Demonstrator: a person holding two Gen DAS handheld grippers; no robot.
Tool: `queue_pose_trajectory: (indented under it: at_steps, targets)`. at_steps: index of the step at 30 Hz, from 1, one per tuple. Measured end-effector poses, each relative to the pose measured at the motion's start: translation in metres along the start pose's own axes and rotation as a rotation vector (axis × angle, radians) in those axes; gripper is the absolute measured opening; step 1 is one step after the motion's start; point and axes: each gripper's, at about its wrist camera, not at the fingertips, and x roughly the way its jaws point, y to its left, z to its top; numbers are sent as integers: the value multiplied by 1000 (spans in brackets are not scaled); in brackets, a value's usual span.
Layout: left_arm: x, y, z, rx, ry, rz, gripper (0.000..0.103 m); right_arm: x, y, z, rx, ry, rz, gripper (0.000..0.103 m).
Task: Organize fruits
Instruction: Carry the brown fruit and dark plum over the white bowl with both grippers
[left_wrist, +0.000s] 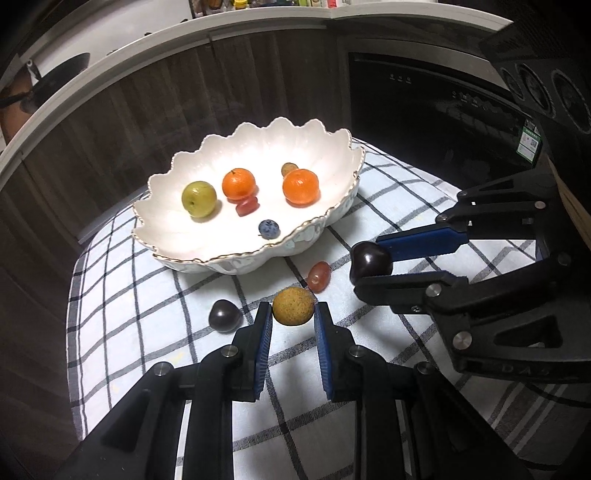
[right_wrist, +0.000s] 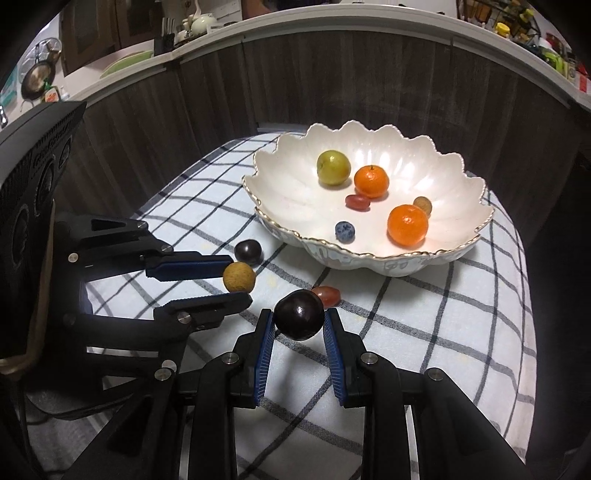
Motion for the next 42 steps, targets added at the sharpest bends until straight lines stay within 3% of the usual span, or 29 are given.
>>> queue_pose_trajectory:
  at_steps: [24, 42]
  targets:
    - [-41, 33, 28, -169, -41, 101, 24, -44, 16, 44, 25, -107, -89, 29]
    - [-24, 63, 58, -276, -34, 143, 24, -31, -11, 69, 125, -101, -150, 29]
